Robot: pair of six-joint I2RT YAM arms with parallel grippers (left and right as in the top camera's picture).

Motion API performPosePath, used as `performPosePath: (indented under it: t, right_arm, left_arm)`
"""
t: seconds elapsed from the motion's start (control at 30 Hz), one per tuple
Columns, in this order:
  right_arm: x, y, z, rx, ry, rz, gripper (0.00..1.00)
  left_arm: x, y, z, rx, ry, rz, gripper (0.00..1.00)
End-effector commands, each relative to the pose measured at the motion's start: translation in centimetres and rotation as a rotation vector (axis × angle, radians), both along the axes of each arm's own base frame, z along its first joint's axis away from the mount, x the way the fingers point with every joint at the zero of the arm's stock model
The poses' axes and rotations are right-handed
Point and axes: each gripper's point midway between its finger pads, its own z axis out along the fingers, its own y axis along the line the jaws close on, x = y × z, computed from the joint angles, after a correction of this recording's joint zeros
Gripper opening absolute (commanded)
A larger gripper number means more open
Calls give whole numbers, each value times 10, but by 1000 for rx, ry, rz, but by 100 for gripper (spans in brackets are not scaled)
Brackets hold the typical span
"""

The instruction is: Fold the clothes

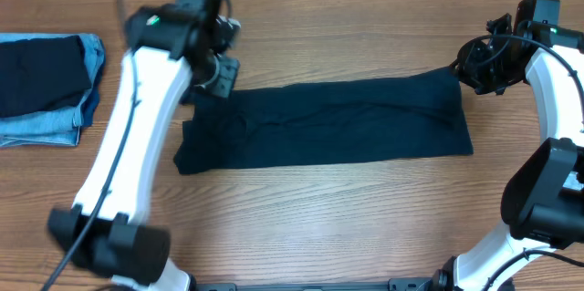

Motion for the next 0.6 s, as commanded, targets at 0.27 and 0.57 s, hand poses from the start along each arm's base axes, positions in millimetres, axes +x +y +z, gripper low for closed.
performPosePath:
  t: [0.27,0.57]
  right_arm:
    - [3,-2,8,-10,-25,1,35]
    - [3,-2,8,-10,-24,2,35]
  left_arm:
    - [36,1,-149,-253,208,92,32]
    - [33,-15,-198,-238,303,67,23]
